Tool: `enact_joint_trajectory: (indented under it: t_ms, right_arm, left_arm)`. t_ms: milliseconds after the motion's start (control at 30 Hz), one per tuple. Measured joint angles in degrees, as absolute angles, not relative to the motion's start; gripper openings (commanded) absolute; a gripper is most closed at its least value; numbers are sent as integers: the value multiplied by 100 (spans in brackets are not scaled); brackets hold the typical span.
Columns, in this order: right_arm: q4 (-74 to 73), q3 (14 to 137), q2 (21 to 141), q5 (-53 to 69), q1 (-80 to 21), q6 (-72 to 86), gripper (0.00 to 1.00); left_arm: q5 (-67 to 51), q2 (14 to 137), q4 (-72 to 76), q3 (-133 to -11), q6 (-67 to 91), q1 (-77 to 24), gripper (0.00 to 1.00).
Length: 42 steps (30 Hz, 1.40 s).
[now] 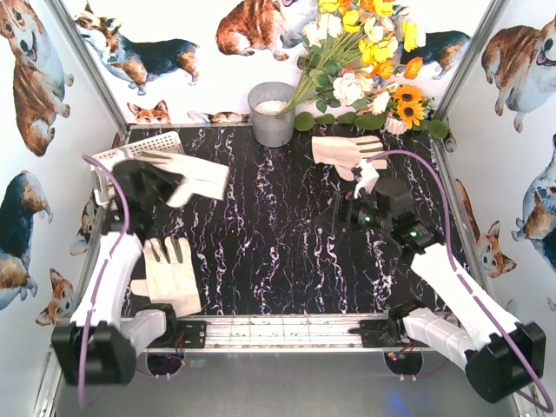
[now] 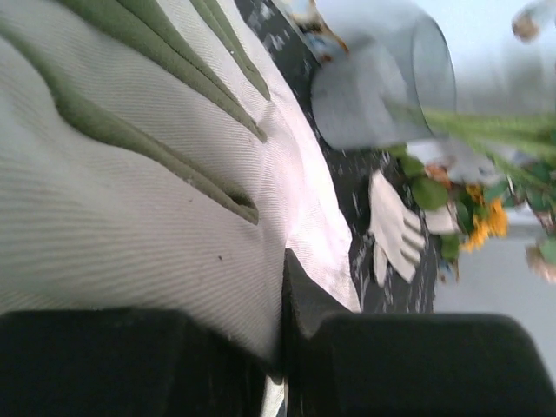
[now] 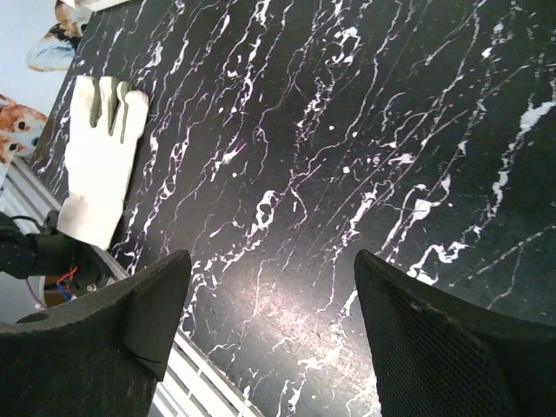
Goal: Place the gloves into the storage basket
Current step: Place the glove in the bin.
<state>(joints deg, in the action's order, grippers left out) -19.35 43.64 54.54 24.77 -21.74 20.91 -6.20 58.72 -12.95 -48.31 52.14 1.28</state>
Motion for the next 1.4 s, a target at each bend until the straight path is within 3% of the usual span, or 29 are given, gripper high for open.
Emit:
enact_joint_trajectory:
  t_ms: [233, 467, 1167, 1400]
  right_arm:
    - [-2169, 4108, 4928, 2110, -2163, 1951, 78]
    - [-2241, 4047, 4866, 2093, -2163, 1863, 78]
    - [-2025, 3959, 5424, 2134, -2126, 1826, 78]
    - [-1916, 3959, 5579, 2171, -2126, 1833, 78]
  left_arm:
    - [-823, 6976, -1422, -5673, 5033, 1358, 0]
    - [-827, 7909, -1138, -6047, 5107, 1903, 0]
    - [-867, 10309, -405, -7170, 5081, 2248, 0]
    - [-974, 10464, -104, -7231, 5096, 2270, 0]
